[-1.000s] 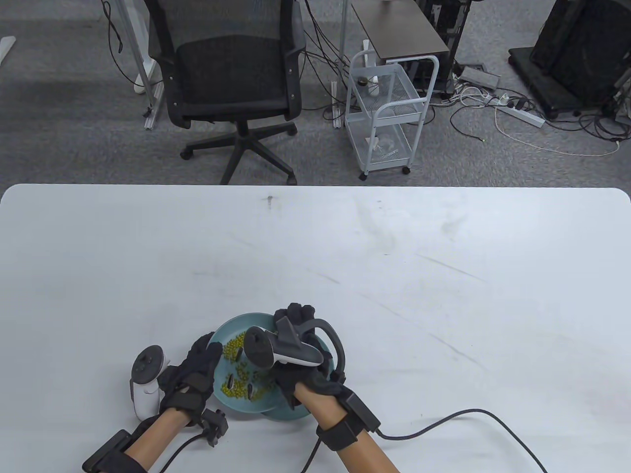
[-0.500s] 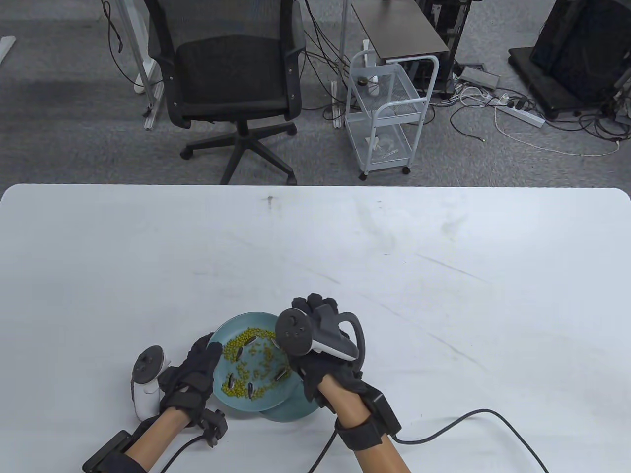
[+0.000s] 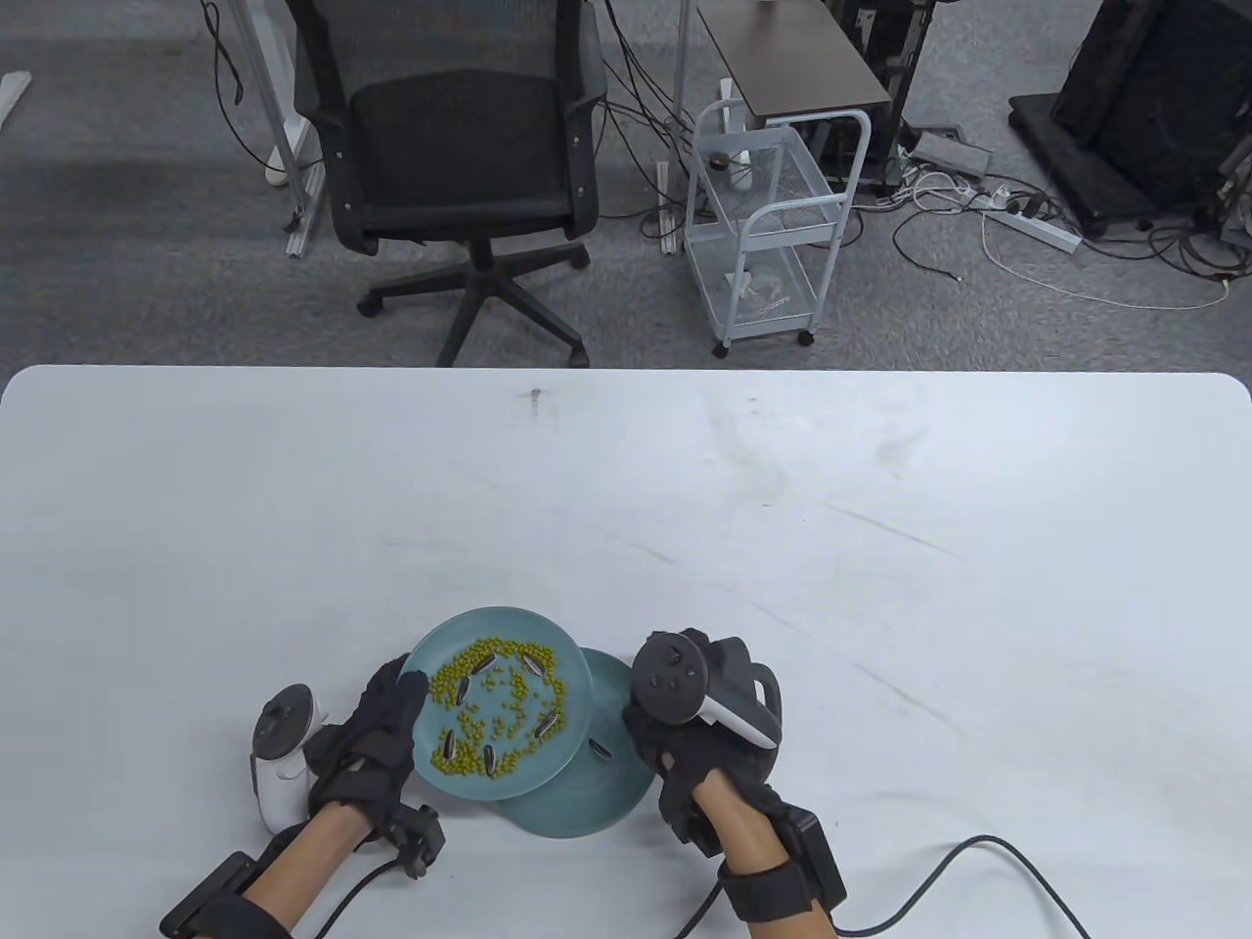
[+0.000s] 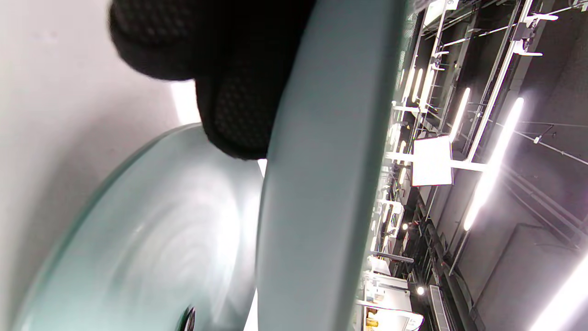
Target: Pick sunflower seeds with hand pinch into plate
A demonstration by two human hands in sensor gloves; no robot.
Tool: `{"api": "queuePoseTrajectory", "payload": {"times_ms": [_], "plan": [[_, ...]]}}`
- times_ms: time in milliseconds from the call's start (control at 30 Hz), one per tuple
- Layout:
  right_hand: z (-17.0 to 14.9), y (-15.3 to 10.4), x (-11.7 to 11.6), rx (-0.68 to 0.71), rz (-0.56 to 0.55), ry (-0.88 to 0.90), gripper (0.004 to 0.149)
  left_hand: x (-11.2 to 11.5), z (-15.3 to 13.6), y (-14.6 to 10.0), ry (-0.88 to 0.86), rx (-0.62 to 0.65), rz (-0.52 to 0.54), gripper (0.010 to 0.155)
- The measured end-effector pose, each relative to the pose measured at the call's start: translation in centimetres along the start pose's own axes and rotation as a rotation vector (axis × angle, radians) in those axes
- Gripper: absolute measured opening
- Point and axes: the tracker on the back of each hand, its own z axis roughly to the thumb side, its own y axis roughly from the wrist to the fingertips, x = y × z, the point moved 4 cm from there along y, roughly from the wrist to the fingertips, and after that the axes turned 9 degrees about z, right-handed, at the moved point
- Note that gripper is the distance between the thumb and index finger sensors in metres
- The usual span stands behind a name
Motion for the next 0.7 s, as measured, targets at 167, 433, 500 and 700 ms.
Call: {"api": "queuePoseTrajectory", "payload": {"times_ms": [167, 433, 500, 700], "plan": [[0.1, 0.29, -0.52, -0.002, 0.015, -0.001, 0.035, -0.01, -0.01, 0.01, 0.002, 0.005, -0.001, 0.05], [-0.11, 0.26, -0.49, -0.01, 0.01, 0.009, 0.035, -0.02, 0.01, 0.03, 0.003, 0.009, -0.002, 0.05], [-0.16, 0.28, -0.5, -0.009, 0.007, 0.015, 0.035, -0.02, 0.02, 0.05, 0.004, 0.01, -0.004, 0.05], [-0.23, 0.32, -0.56, -0.01, 0.011, 0.016, 0.035, 0.0, 0.0, 0.06, 0.005, 0.01, -0.005, 0.05]]}}
